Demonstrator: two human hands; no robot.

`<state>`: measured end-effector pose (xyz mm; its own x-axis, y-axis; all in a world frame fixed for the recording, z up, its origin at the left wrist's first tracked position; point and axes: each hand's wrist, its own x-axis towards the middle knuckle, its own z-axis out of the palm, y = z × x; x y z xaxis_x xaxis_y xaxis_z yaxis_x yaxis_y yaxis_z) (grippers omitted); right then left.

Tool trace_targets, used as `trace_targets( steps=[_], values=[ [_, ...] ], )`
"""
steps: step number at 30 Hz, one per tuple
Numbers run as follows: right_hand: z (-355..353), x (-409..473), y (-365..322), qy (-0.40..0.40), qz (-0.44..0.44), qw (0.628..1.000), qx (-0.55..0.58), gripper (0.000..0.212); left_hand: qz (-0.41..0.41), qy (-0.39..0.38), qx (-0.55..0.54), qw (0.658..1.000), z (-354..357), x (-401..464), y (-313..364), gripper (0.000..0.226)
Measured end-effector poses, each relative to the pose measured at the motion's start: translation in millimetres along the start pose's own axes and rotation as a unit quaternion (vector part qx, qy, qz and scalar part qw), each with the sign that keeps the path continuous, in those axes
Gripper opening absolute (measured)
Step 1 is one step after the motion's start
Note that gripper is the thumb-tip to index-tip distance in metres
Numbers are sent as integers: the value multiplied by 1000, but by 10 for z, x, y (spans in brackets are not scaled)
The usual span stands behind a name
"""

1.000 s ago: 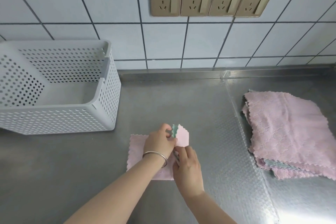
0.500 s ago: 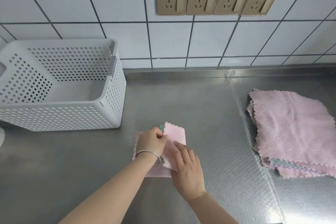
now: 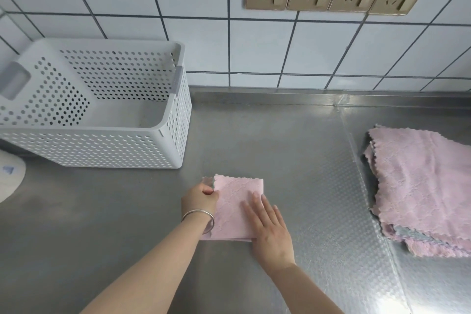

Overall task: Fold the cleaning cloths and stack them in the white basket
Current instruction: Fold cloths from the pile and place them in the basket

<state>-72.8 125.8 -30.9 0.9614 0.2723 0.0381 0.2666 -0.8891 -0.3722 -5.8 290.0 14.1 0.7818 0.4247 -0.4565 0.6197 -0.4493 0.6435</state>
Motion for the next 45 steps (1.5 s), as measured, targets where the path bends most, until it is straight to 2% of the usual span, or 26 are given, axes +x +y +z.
trace_targets(
  steps=[1, 5, 8, 14, 20, 30, 35, 38, 45],
  values=[
    [2, 0, -6, -9, 0, 1000, 1, 91, -5, 3, -1, 1000, -2, 16, -18, 8],
    [33, -8, -50, -21, 2, 1000, -4, 73, -14, 15, 9, 1000, -35, 94, -56, 9],
    [78, -32, -74, -33, 1, 999, -21, 69, -13, 20, 3, 1000, -63, 131, -85, 15],
    [110, -46, -79, -44, 5, 998, -42, 68, -10, 23, -24, 999, -76, 121, -184, 24],
    [96, -40, -107, -42, -4, 997, -62, 71, 25, 23, -15, 999, -75, 122, -195, 11],
    [140, -7, -125, -82, -6, 993, -89, 70, 25, 13, -3, 1000, -100, 194, -274, 15],
    [-82, 7, -153, -28, -52, 996, -65, 66, 26, 13, -46, 998, -107, 133, -295, 14],
    [-144, 212, -126, -5, -45, 993, -105, 57, 45, 15, -66, 997, -120, 54, -342, 19],
    [73, 376, 18, -23, -14, 990, -139, 54, 90, -47, -39, 994, -208, 13, -438, 37]
  ],
)
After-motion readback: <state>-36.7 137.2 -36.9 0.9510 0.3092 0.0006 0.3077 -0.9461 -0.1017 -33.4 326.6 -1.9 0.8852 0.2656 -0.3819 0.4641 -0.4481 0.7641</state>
